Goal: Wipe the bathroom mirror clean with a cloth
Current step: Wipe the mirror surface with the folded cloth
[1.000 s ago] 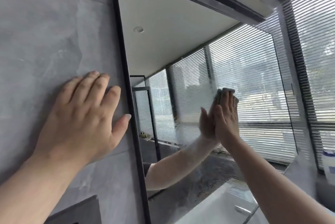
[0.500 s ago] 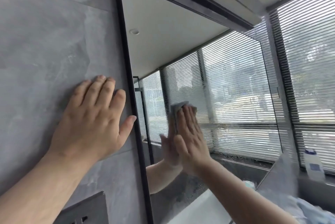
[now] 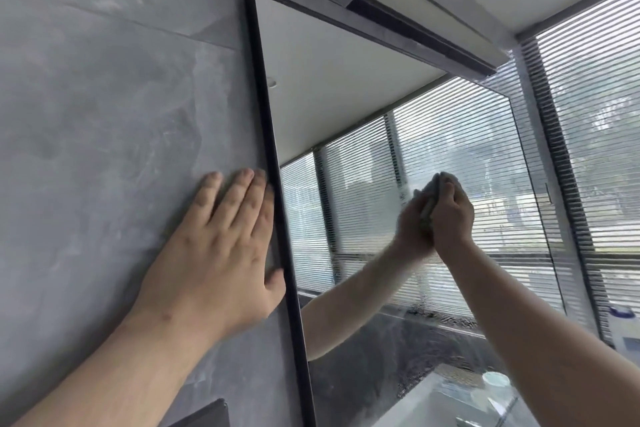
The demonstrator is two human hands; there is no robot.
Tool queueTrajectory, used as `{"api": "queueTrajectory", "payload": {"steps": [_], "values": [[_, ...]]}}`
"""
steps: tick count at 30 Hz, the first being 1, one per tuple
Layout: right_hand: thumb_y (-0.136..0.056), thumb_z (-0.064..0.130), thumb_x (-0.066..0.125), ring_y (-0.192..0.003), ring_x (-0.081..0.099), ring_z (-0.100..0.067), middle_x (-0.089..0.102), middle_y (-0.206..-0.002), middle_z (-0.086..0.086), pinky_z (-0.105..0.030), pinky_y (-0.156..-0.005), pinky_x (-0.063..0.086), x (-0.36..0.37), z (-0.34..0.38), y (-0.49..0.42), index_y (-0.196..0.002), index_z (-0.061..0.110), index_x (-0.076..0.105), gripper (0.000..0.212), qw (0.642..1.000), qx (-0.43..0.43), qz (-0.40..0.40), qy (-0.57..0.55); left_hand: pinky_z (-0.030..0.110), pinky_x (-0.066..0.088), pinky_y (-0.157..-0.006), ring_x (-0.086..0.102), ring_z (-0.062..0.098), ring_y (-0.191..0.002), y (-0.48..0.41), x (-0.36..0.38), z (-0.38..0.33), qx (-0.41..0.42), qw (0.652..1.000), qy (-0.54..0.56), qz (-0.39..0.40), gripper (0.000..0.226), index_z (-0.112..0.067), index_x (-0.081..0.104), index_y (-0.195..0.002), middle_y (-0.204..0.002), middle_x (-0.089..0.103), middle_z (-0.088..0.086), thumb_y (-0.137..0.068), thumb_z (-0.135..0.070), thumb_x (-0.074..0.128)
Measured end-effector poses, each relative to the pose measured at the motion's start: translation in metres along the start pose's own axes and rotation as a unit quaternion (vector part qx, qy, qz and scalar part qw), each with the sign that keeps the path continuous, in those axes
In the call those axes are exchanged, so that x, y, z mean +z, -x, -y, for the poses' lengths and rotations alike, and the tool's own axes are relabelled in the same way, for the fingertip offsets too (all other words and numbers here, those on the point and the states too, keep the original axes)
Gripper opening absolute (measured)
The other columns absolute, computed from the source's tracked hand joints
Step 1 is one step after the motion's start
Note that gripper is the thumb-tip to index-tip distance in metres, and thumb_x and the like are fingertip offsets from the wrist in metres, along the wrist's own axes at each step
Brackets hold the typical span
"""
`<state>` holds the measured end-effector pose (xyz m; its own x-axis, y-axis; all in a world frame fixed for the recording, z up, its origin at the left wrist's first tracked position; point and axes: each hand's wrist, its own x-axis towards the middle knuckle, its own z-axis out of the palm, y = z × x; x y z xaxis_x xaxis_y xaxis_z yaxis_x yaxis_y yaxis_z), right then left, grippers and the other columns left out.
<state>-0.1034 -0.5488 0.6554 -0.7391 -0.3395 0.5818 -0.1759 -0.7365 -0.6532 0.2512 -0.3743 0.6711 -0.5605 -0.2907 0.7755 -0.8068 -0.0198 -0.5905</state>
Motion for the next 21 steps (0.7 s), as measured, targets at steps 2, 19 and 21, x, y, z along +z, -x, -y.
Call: {"api": "queueTrajectory", "payload": {"steps": [2, 19, 21], "values": [[-0.093, 0.054, 0.043, -0.122, 0.059, -0.012, 0.068, -0.125, 0.007, -0.045, -0.109, 0.044, 0.005, 0.009, 0.010, -0.125, 0.030, 0.065, 0.046, 0.999, -0.012, 0.029, 0.039, 0.060, 0.019, -0.118, 0.032, 0.041, -0.143, -0.001, 0.000, -0.001, -0.001, 1.000, -0.004, 0.006, 0.093, 0.015, 0.035, -0.141, -0.151, 0.035, 0.031, -0.077, -0.053, 0.040], [-0.099, 0.036, 0.048, -0.123, 0.054, 0.005, 0.060, -0.138, 0.008, -0.036, -0.112, 0.043, 0.007, 0.068, 0.081, -0.126, 0.027, 0.069, 0.036, 0.953, -0.244, 0.094, 0.153, 0.057, 0.001, -0.121, 0.008, 0.035, -0.152, 0.001, -0.012, 0.002, 0.008, 0.997, -0.036, 0.074, 0.110, 0.005, 0.003, -0.144, -0.161, 0.010, 0.025, -0.074, -0.075, 0.030], [-0.095, 0.045, 0.051, -0.109, 0.067, -0.015, 0.073, -0.113, 0.001, -0.050, -0.099, 0.052, 0.006, 0.072, 0.070, -0.116, 0.034, 0.072, 0.031, 0.977, -0.149, 0.055, 0.139, 0.057, -0.008, -0.119, -0.008, 0.034, -0.152, 0.002, -0.011, 0.002, 0.012, 0.998, -0.040, 0.054, 0.115, 0.002, -0.014, -0.141, -0.161, -0.009, 0.023, -0.074, -0.083, 0.023]]}}
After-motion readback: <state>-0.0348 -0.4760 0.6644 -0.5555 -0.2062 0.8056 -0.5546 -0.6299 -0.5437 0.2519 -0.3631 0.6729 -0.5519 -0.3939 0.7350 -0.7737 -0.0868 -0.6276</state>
